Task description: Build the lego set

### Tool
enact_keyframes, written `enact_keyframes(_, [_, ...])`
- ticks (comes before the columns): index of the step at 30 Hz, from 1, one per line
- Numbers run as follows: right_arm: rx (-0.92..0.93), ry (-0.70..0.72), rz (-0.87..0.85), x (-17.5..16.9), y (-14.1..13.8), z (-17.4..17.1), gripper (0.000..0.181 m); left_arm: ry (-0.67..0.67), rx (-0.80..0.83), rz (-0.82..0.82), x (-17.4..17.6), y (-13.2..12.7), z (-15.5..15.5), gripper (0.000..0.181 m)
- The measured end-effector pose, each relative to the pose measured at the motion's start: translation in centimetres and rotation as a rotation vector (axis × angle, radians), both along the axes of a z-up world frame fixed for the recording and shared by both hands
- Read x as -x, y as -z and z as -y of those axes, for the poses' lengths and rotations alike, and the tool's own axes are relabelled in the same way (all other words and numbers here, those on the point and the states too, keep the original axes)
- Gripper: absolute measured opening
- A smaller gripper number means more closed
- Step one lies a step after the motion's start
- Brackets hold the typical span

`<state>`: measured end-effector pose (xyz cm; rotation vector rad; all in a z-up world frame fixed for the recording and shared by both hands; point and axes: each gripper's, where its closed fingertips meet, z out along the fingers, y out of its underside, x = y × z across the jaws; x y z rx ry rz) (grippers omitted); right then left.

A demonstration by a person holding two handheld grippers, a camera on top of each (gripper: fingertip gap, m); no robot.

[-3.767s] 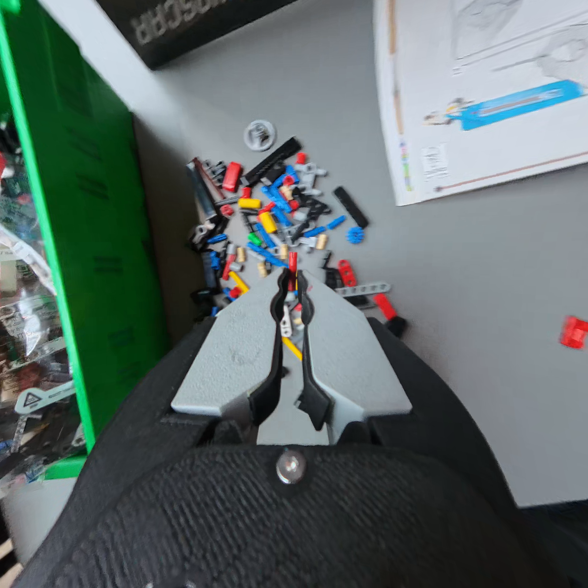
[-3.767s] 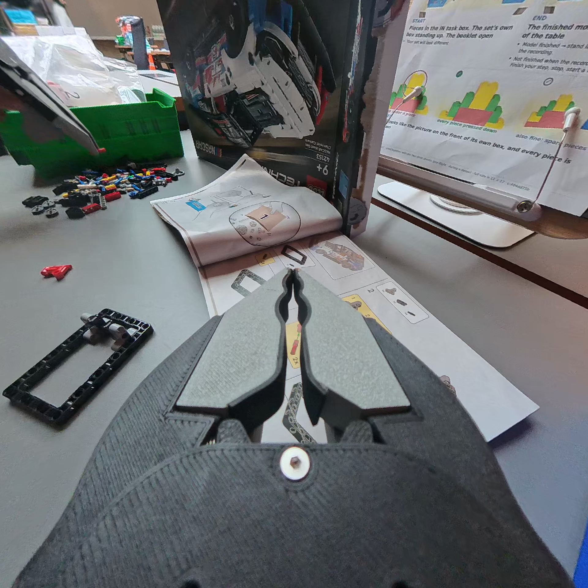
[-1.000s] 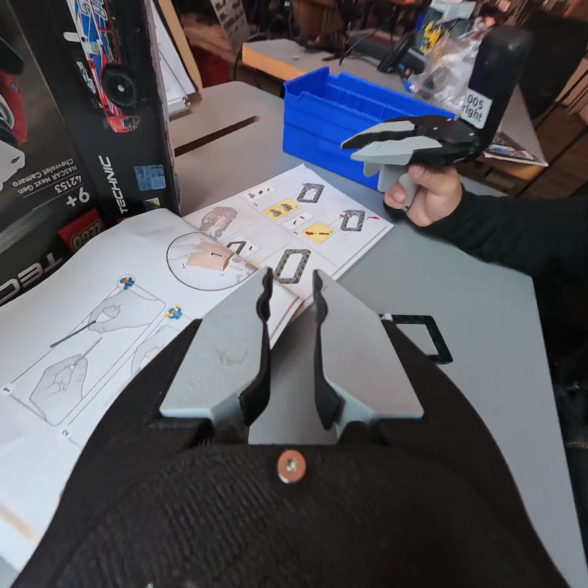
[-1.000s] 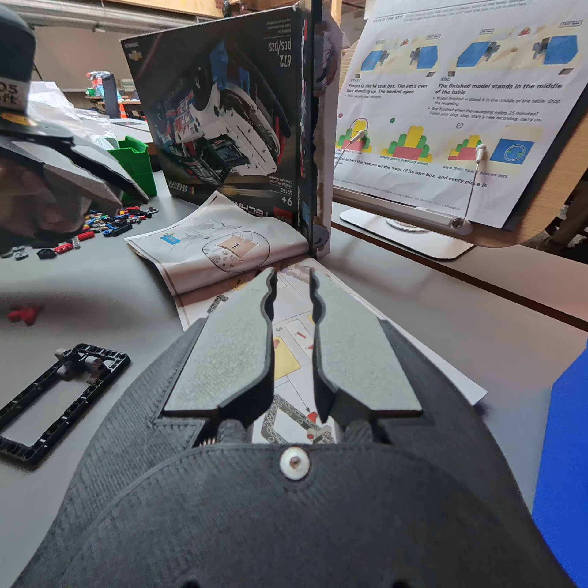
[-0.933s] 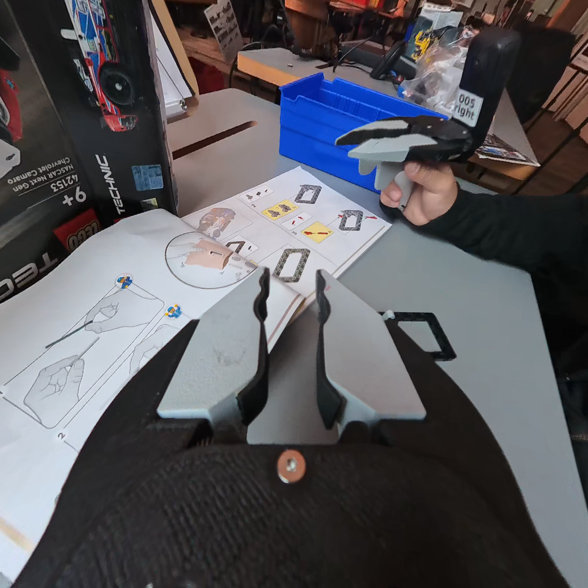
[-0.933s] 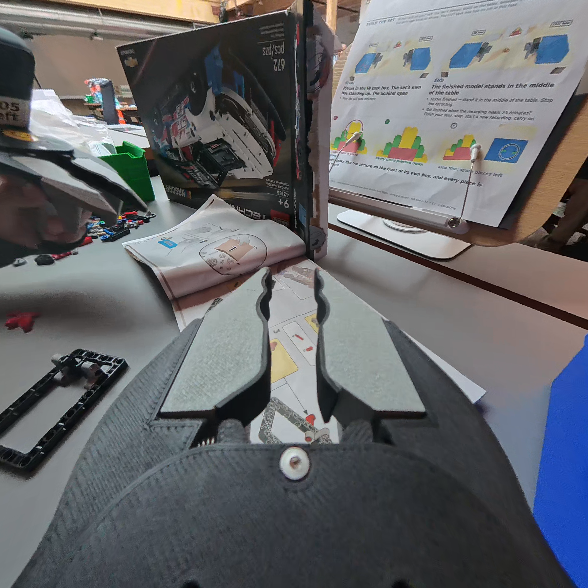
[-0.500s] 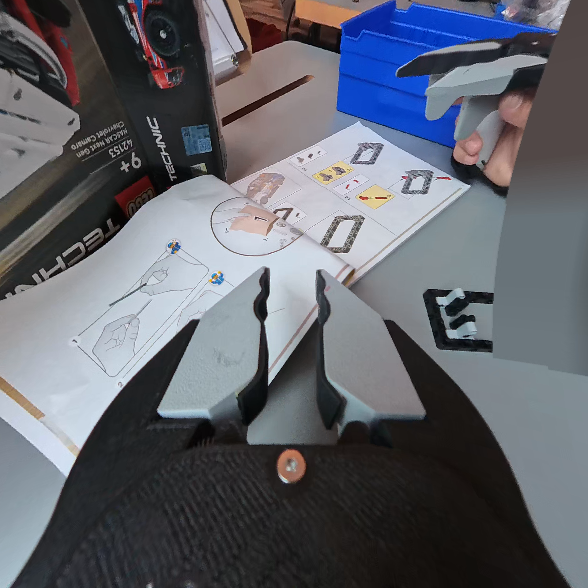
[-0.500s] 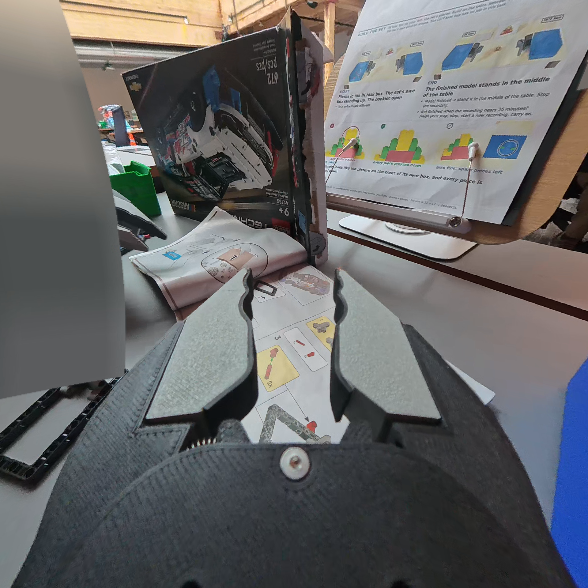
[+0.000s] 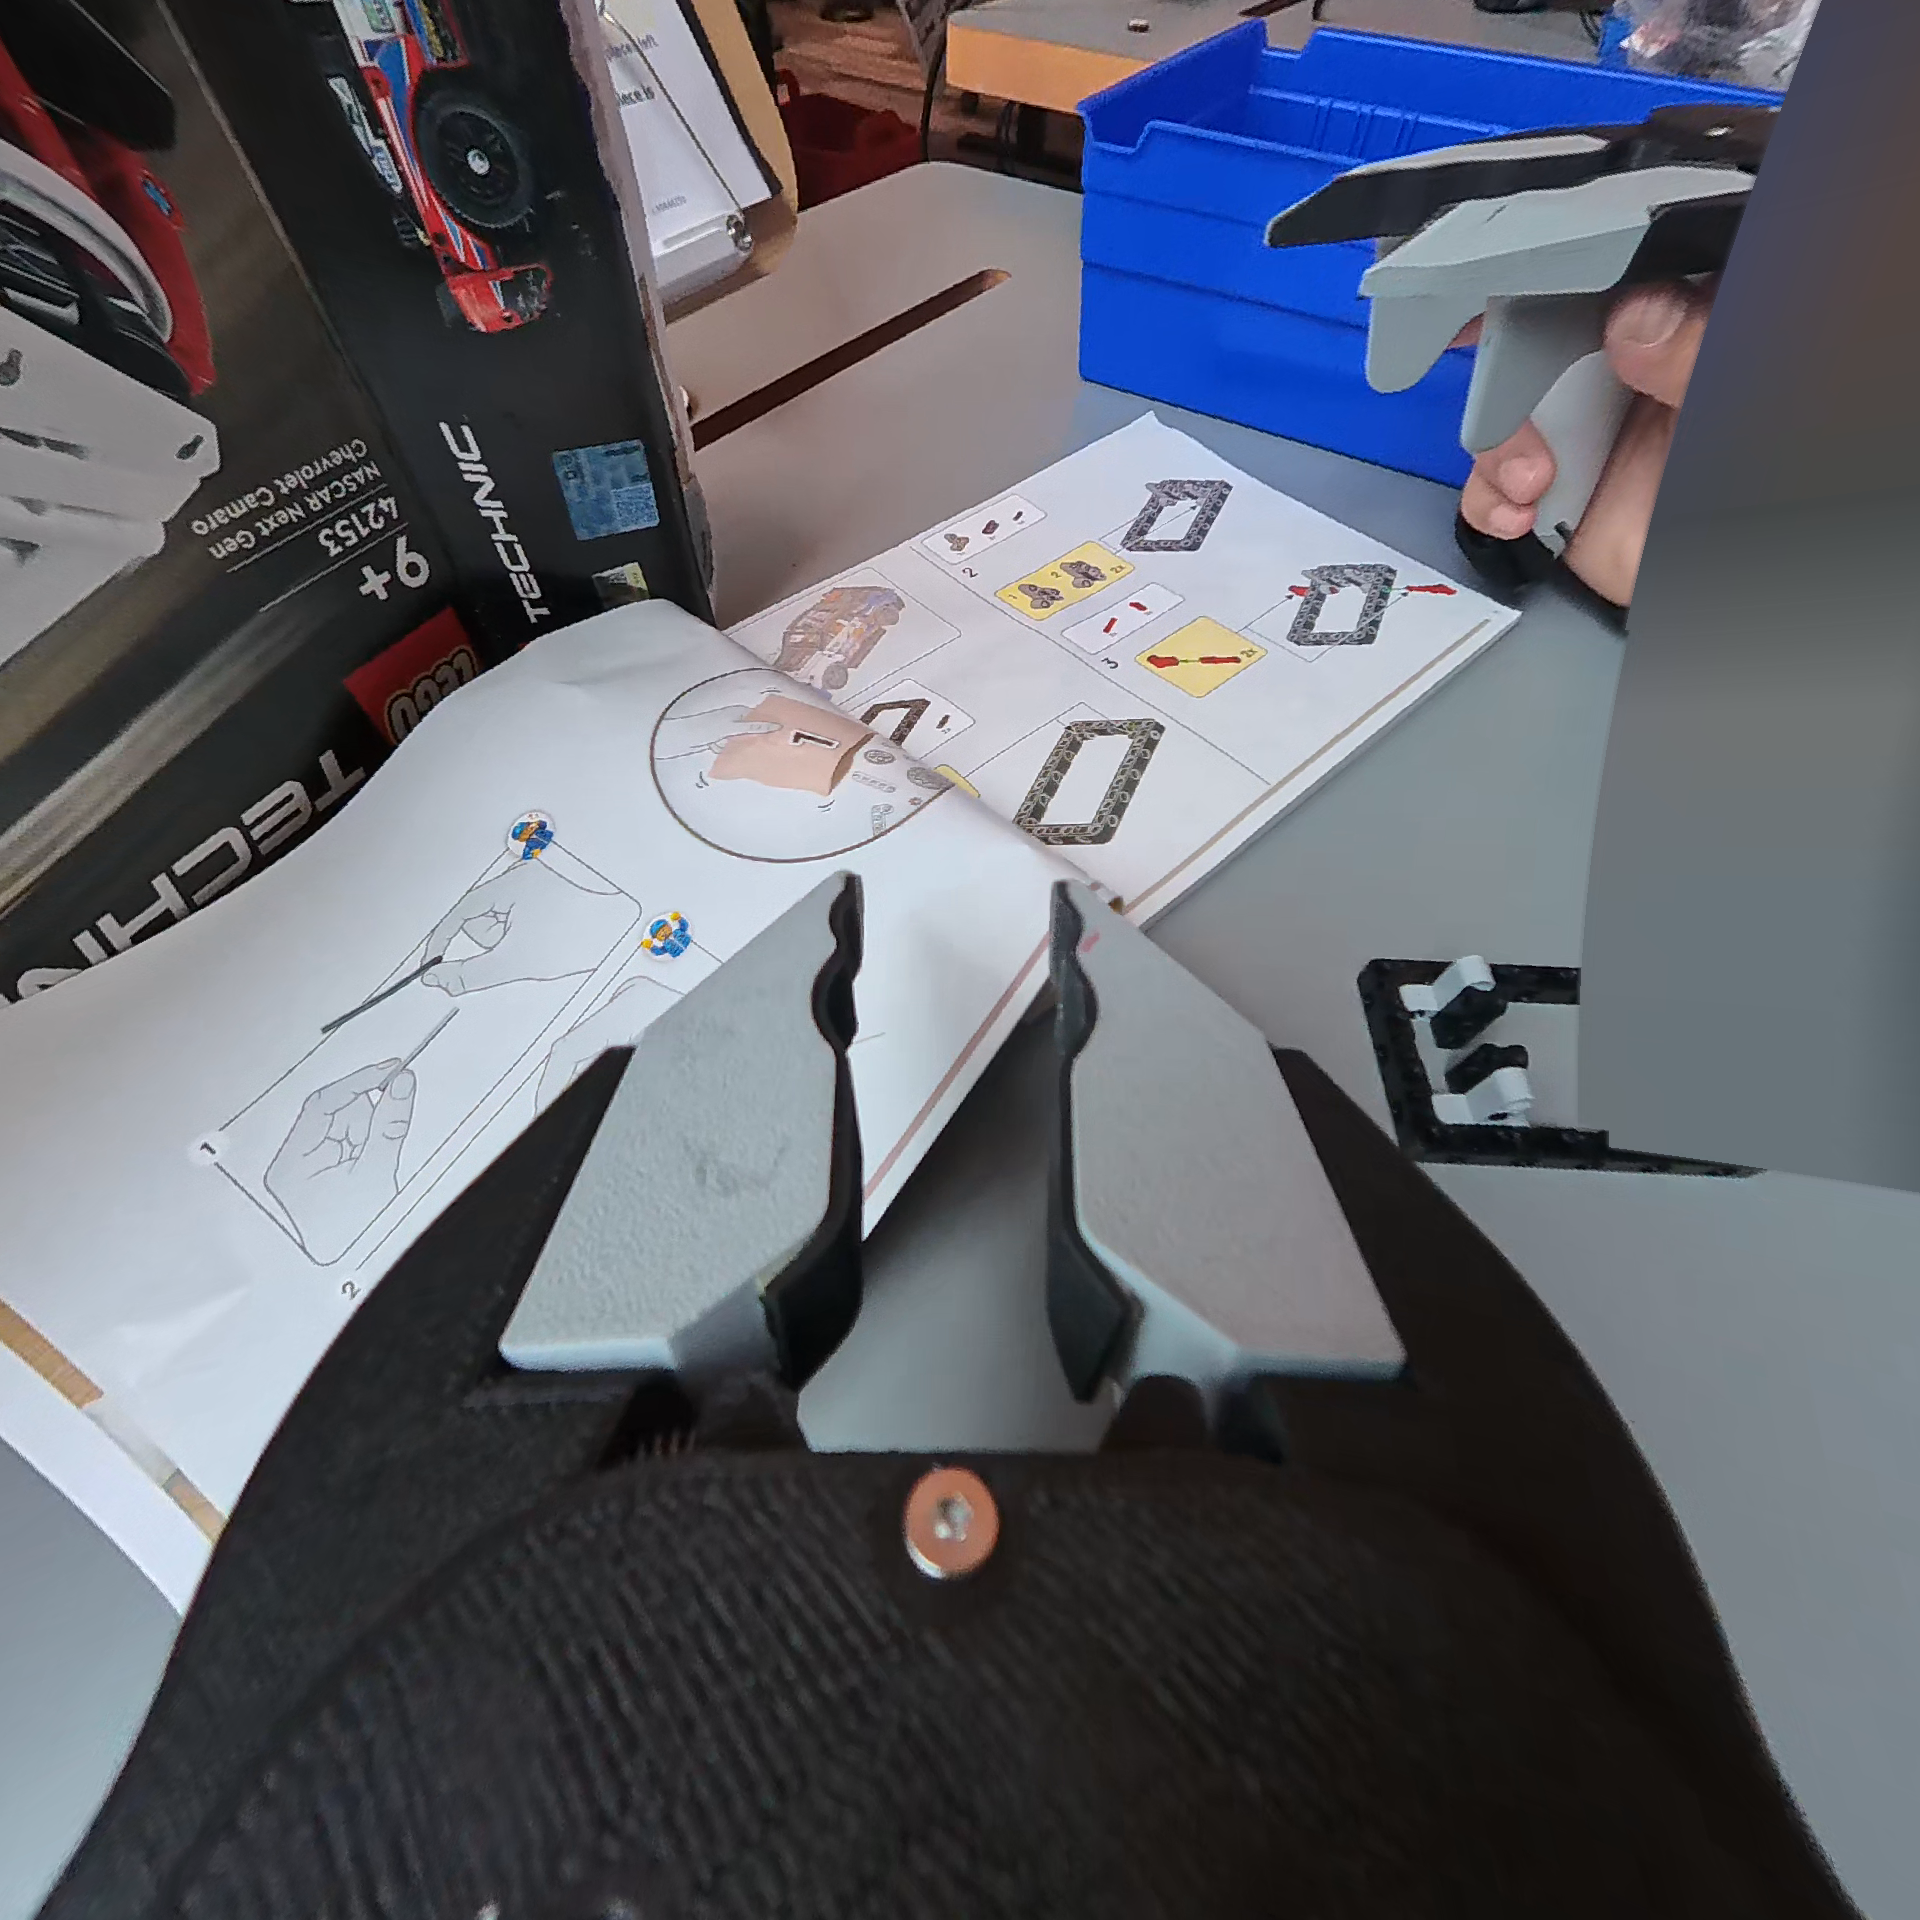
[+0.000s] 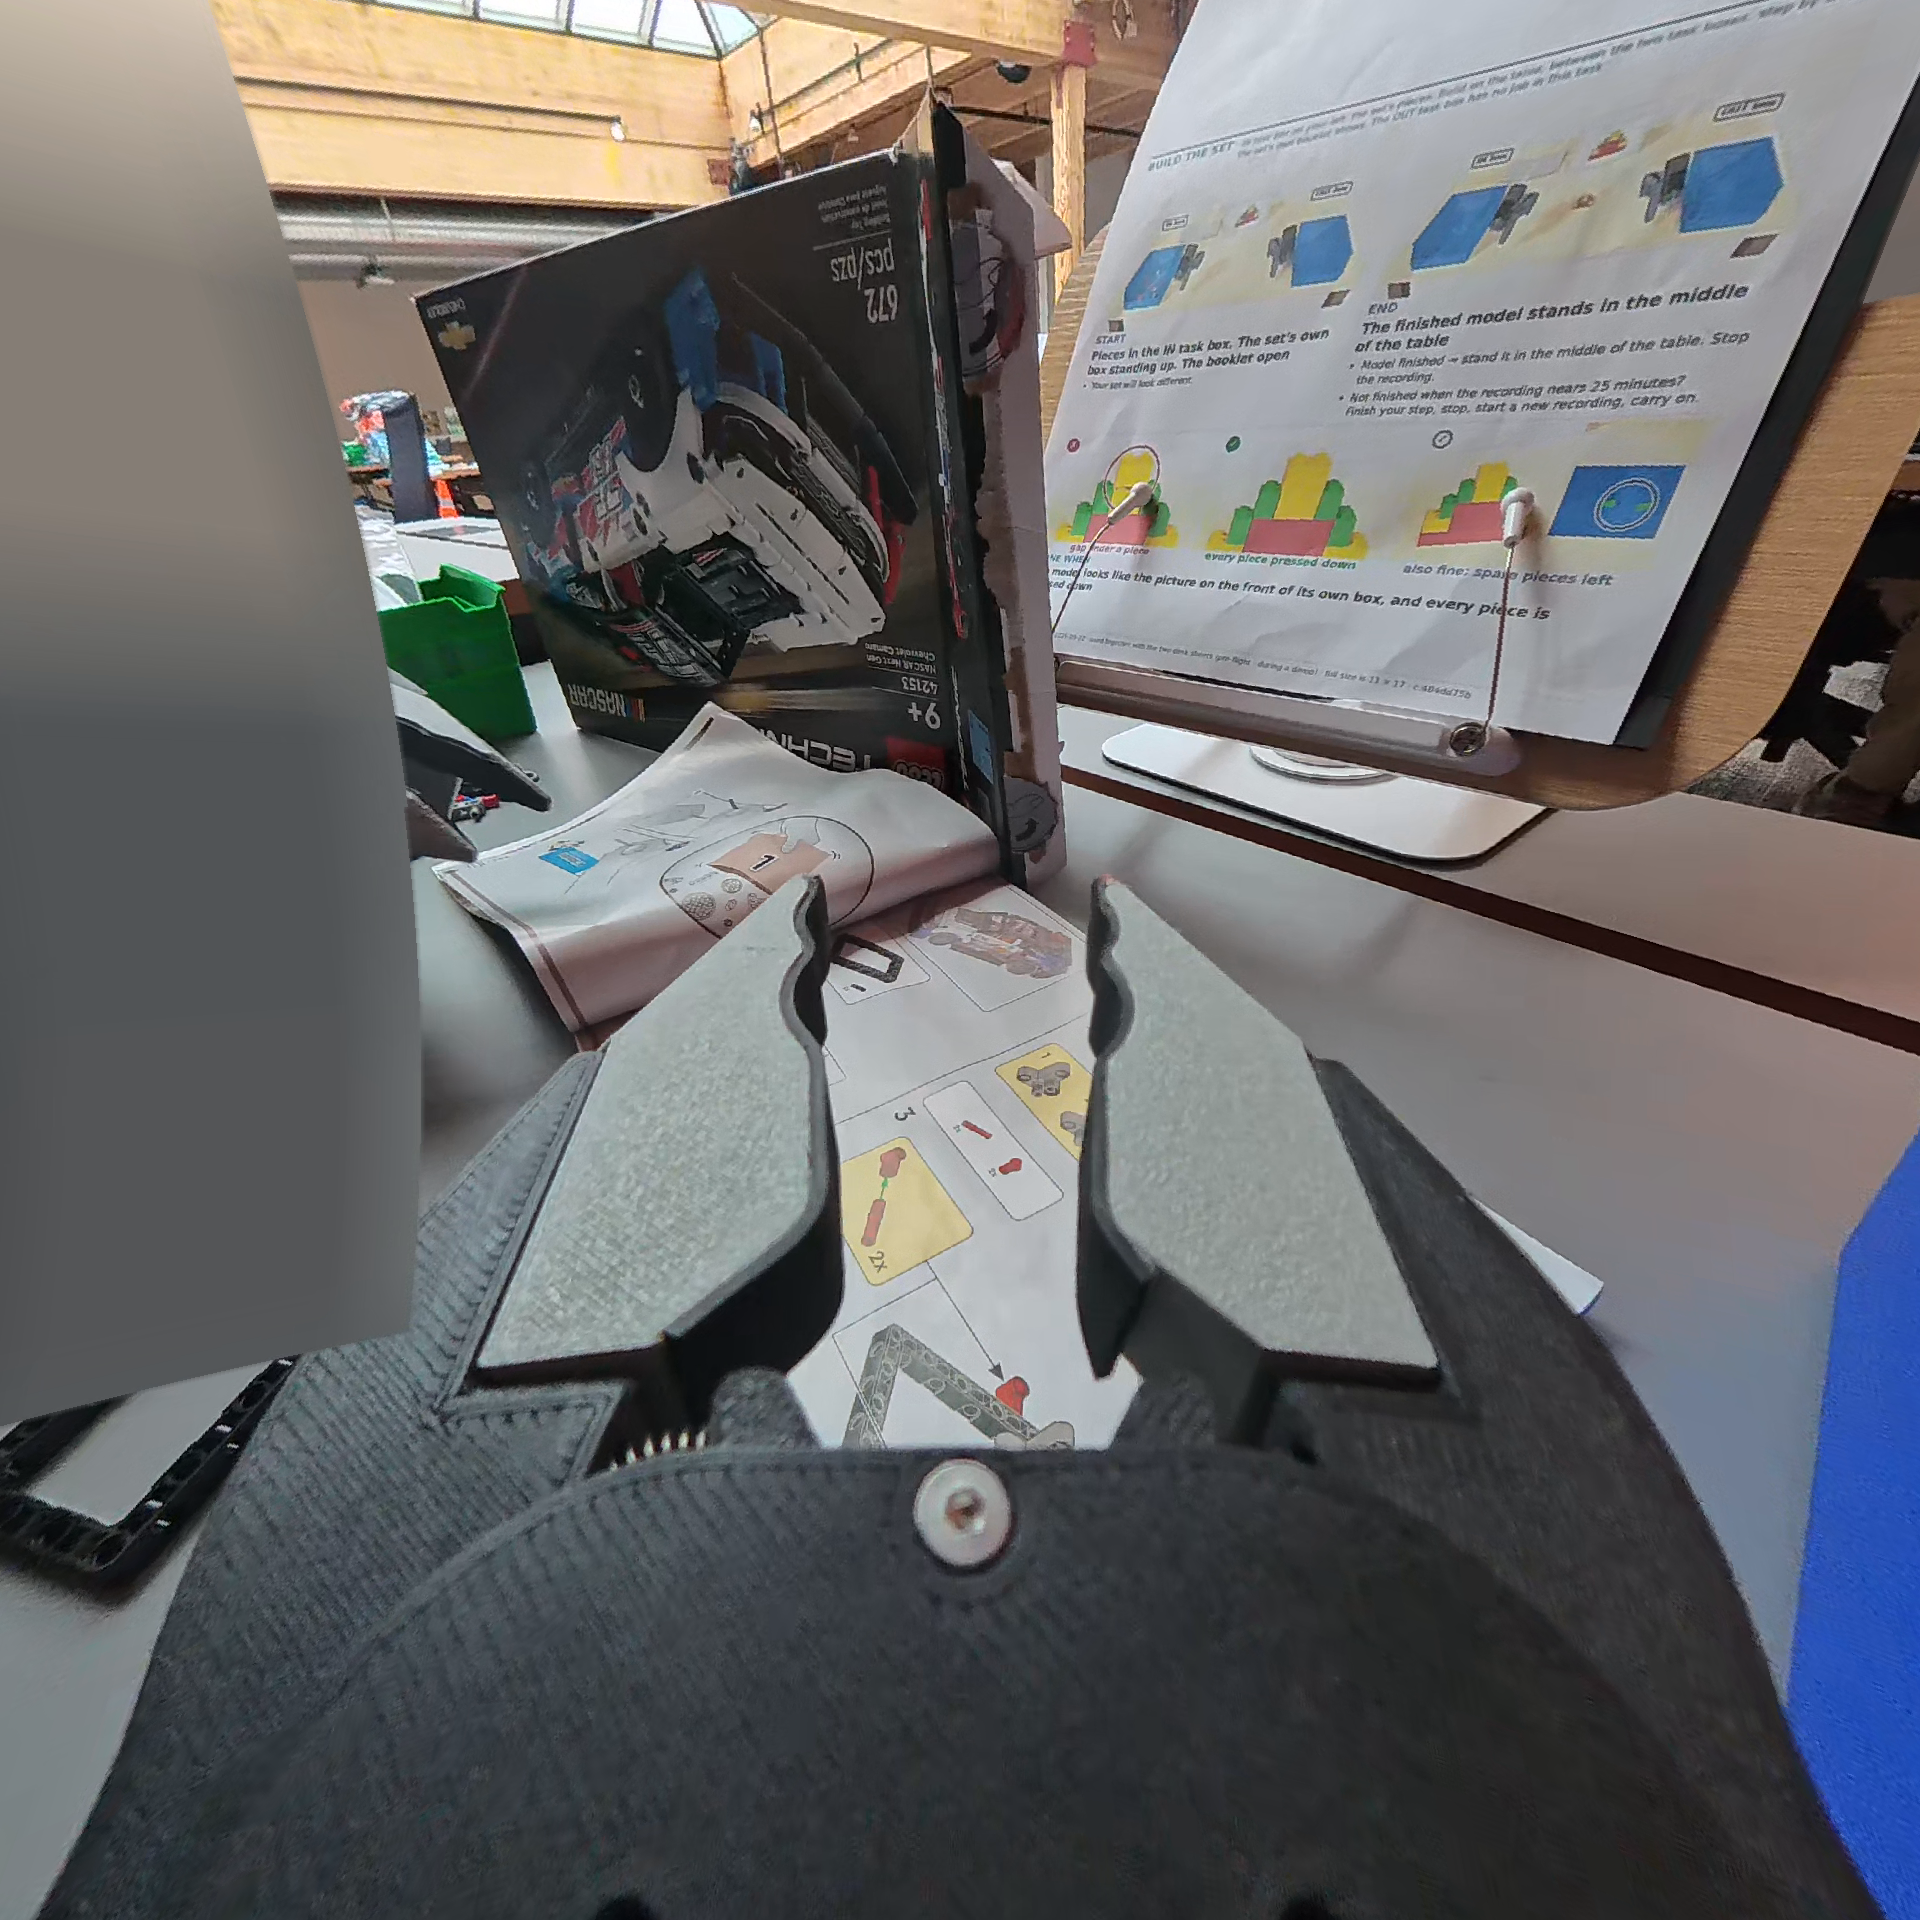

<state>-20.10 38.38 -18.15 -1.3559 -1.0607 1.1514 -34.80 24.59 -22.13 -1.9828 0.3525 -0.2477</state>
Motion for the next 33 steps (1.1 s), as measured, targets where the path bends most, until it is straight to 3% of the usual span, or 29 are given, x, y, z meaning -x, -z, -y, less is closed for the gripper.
enact_keyframes(18, [0.008, -0.012, 0.019, 0.1, 0.4, -0.1, 0.04, 0.002, 0.018, -0.023, 0.0, -0.2, 0.4, 0.027])
enact_keyframes(24, [-0.013, -0.017, 0.058, 0.4, 0.9, 0.0, 0.038, 0.107, 0.087, -0.085, -1.3, 0.3, 1.8, 0.025])
enact_keyframes(28, [-0.012, -0.023, 0.126, 0.5, 2.3, 0.7, 0.037, 0.242, 0.256, -0.101, -2.9, 1.9, 5.0, 0.023])
enact_keyframes(33, [-0.039, -0.019, 0.141, 0.0, 2.4, 1.5, 0.036, 0.363, 0.434, -0.237, -4.3, 3.7, 11.6, 0.024])
